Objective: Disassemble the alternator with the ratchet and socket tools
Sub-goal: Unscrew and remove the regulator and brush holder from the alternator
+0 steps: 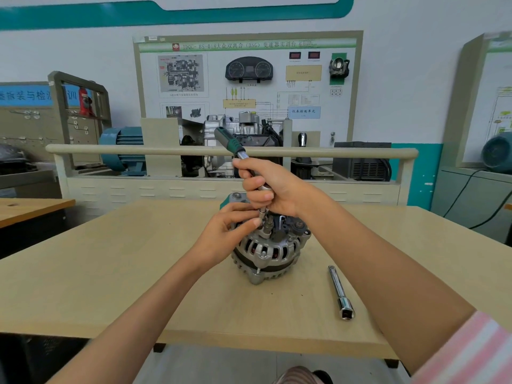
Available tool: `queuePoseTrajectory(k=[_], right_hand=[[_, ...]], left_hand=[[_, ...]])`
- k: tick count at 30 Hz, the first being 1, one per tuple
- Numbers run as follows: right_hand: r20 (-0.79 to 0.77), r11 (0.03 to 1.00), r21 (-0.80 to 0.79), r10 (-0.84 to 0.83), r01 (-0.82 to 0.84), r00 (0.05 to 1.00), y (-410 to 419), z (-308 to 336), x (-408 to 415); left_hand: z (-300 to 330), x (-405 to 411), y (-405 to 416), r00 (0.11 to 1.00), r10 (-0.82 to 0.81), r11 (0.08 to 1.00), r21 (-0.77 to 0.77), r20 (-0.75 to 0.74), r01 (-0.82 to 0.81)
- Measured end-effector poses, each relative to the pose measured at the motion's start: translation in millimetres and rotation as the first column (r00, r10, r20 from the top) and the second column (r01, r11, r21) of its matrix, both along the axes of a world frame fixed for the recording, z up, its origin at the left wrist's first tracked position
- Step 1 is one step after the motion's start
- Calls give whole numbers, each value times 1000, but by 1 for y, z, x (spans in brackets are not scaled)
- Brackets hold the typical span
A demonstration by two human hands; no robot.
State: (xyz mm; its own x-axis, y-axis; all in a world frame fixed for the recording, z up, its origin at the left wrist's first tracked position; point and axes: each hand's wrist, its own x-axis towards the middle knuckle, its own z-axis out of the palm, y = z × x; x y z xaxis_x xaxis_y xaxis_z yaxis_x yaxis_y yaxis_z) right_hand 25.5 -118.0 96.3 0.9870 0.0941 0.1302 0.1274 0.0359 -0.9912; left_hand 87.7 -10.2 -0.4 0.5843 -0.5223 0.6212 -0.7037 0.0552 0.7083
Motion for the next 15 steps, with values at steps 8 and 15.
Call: queuePoseTrajectory(k=[8,15], right_hand=[[54,990,83,-117,112,992,6,-4,-3],[213,695,417,-701,586,680,36,-25,-4]], left_hand=[[-7,-1,-9,997,79,988,-134,-5,-79],[-13,-5,-14,987,139,976,-180,79,-123]])
